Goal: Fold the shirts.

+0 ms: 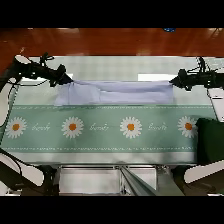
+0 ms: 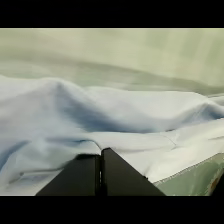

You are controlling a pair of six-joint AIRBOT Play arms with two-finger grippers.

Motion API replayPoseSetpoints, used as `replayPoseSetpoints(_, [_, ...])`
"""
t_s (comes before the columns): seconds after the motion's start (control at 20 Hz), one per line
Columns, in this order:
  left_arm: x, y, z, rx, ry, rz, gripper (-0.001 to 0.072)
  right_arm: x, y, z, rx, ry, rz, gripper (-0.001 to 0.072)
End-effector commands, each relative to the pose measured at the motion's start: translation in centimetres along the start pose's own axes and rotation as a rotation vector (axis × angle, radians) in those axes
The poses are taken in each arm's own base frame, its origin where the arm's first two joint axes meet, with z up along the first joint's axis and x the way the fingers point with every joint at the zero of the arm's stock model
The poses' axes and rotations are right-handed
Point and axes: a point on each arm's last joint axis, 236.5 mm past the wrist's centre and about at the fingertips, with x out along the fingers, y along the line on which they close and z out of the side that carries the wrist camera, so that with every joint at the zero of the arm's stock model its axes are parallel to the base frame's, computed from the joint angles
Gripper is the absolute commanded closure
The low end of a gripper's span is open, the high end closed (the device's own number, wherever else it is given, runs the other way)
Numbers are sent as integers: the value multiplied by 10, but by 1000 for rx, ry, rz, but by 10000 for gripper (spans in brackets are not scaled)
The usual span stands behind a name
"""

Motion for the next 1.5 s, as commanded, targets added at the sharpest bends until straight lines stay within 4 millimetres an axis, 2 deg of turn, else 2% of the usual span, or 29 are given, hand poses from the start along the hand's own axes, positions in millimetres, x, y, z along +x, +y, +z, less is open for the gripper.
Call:
replayPoseSetpoints(0.0, [10, 6, 0, -3, 14, 4, 433, 4, -3, 11, 15, -41, -3, 524])
replayPoseSetpoints(0.05, [12, 4, -4, 2, 31, 3, 211, 6, -3, 14, 14, -53, -5, 296])
replayPoseSetpoints(0.15, [1, 3, -6, 18, 55, 0, 202, 1, 7, 15, 22, -53, 31, 301])
replayPoseSetpoints(0.25, [-32, 4, 2, 43, 36, 30, 202, -24, 15, 18, 0, -42, 53, 302])
replayPoseSetpoints(0.3, [-57, 11, 8, 65, -7, 82, 203, -44, 14, 20, -14, -32, 49, 302])
replayPoseSetpoints(0.4, [-113, 26, 17, 94, -111, 214, 203, -90, -9, 26, -24, -67, -41, 303])
replayPoseSetpoints(0.45, [-140, 24, 17, 120, -169, 258, 203, -113, -25, 29, -21, -101, -106, 303])
replayPoseSetpoints(0.5, [-161, 13, 14, 161, -222, 256, 203, -134, -41, 33, -3, -152, -166, 302])
replayPoseSetpoints(0.55, [-177, -7, 8, 240, -275, 238, 203, -147, -54, 32, 27, -201, -197, 303])
replayPoseSetpoints(0.6, [-188, -28, 0, 287, -329, 218, 203, -151, -65, 28, 64, -235, -206, 303])
replayPoseSetpoints(0.65, [-195, -48, -11, 331, -380, 195, 203, -145, -75, 17, 106, -233, -203, 302])
replayPoseSetpoints(0.75, [-195, -72, -38, 383, -438, 176, 203, -115, -83, -7, 178, -184, -148, 302])
replayPoseSetpoints(0.9, [-170, -91, -82, 441, -399, 145, 203, -68, -66, -17, 204, -123, -28, 302])
replayPoseSetpoints(1.0, [-155, -102, -99, 478, -360, 128, 202, -41, -56, -16, 218, -88, 15, 302])
replayPoseSetpoints(1.1, [-146, -111, -105, 503, -341, 116, 203, -19, -52, -17, 218, -47, 20, 302])
replayPoseSetpoints(1.25, [-142, -115, -108, 508, -334, 109, 203, 11, -47, -24, 236, 16, 21, 302])
replayPoseSetpoints(1.45, [-141, -117, -107, 511, -342, 108, 203, 39, -23, -30, 191, 59, 38, 302])
